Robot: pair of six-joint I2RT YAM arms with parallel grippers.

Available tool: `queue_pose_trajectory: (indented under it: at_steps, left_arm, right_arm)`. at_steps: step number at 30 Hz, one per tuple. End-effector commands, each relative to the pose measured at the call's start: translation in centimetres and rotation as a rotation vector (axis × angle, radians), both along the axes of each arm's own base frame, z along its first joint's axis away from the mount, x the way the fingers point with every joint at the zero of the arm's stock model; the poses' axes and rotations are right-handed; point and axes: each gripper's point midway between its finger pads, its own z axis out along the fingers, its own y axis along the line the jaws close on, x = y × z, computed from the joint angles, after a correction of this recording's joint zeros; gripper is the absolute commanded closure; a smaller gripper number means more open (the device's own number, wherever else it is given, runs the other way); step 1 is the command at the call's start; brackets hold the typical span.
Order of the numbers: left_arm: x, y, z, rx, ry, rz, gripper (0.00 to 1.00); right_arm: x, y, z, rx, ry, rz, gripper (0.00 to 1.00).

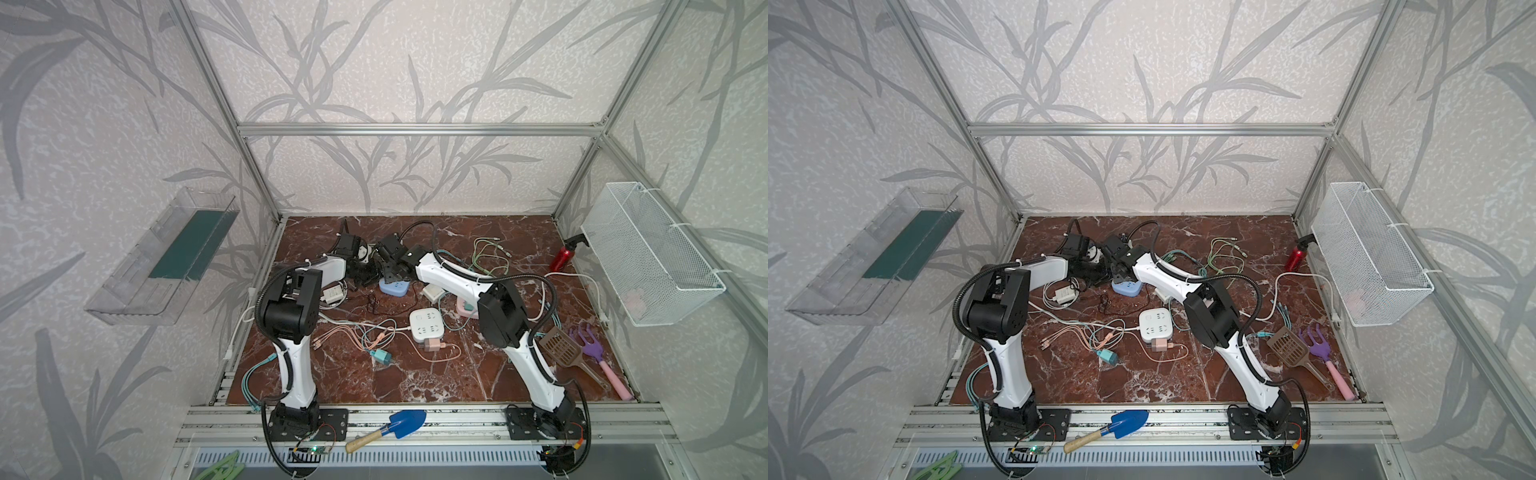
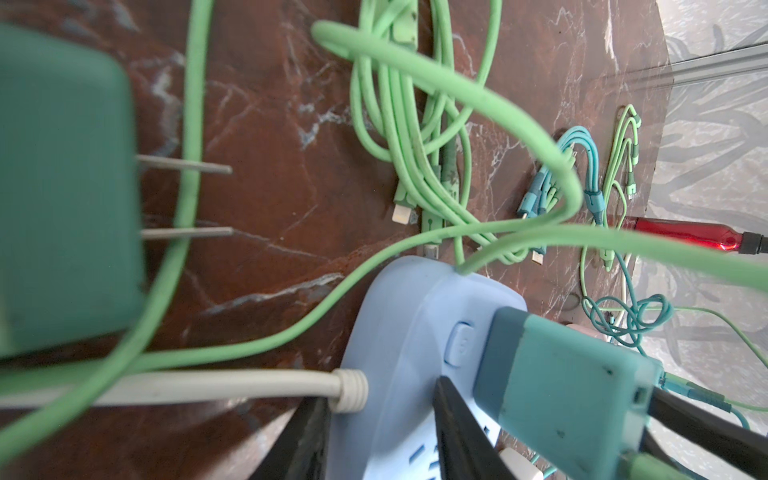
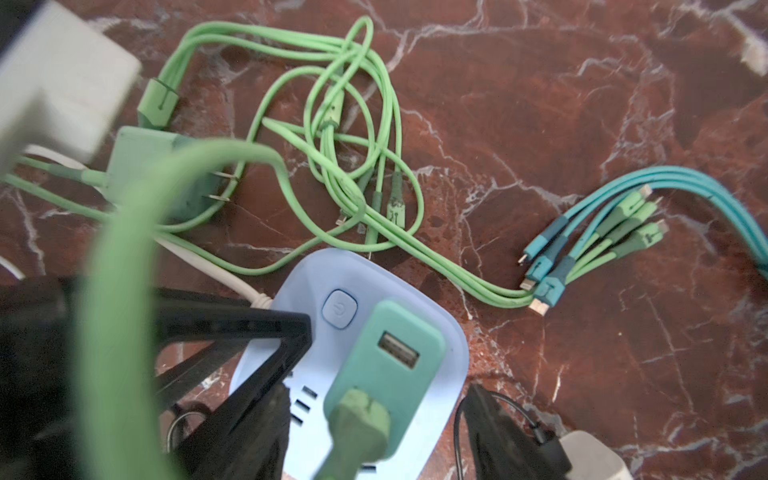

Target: Pull the plug off the socket

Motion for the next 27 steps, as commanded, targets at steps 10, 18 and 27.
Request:
queue_pose_trajectory:
  at_steps: [10,18,27]
  left_arm:
    - [-2.1,3.5,2.2,0.207,-0.023,0.06,0.52]
    - [-2.4,1.4,6.5,0.258,-0.182,-0.041,0.46]
    - [-2.8,-2.8,5.9,0.332,-0.215,-0.183,0.43]
  right_arm:
    - [-2.1,-1.9,4.0,0.272,-0.096,0.076,0.23]
    - [-1.0,-4.5,2.5,0.325,-0.002,0.052,0.39]
    - [0.7,-5.4,0.6,0.344,0.112,0.046,0.53]
